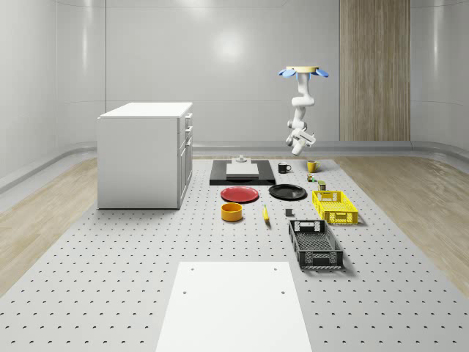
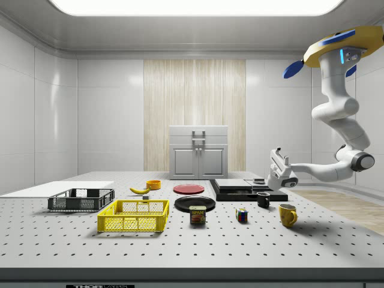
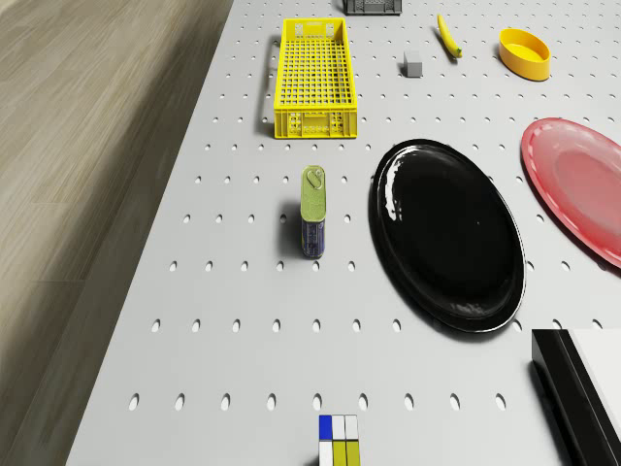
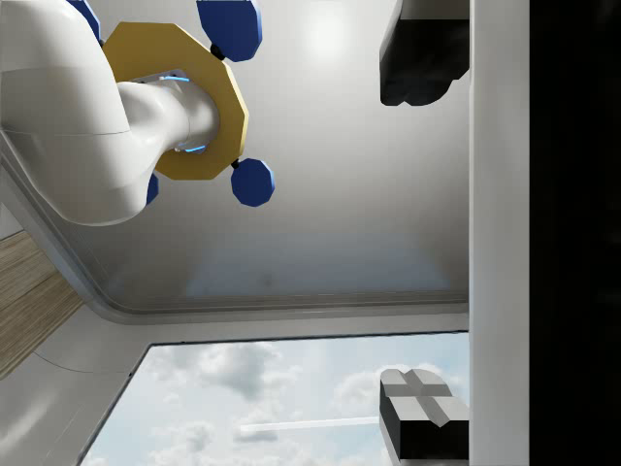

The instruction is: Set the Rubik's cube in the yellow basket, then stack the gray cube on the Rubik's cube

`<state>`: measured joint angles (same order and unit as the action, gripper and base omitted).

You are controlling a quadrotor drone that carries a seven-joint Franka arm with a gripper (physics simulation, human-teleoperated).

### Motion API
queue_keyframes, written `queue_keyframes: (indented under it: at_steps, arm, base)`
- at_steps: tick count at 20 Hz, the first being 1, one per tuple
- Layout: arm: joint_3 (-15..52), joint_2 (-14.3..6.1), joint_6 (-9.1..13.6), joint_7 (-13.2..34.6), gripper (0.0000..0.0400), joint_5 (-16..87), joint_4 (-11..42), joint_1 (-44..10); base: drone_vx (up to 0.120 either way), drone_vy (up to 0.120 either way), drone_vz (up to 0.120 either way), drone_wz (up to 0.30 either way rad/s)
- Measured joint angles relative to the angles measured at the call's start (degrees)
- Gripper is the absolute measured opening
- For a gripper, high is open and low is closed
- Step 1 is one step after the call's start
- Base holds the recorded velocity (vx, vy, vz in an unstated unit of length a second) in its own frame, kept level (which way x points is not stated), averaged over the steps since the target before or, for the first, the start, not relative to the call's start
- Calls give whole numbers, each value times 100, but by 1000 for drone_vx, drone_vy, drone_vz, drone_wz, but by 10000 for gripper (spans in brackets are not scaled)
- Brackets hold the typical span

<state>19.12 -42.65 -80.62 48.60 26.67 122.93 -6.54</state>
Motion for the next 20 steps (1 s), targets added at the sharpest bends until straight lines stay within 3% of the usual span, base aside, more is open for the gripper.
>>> queue_keyframes:
  at_steps: [3, 8, 13, 17, 20]
  arm:
    - [970, -143, -75, 287, 400, 1487, 626, -359]
    - [2763, -536, -55, 1245, 400, 4672, 2400, -1358]
    - [4039, -926, 508, 2493, 400, 7189, 3724, -2865]
    - [4618, -1203, 996, 3212, 400, 8152, 4118, -3911]
    - [4876, -1381, 1225, 3555, 400, 8479, 4229, -4435]
  base:
    - [107, 0, -120, 0]
    - [120, 0, -120, 0]
    - [64, 0, -120, 0]
    - [80, 0, -120, 0]
    - [120, -40, -120, 0]
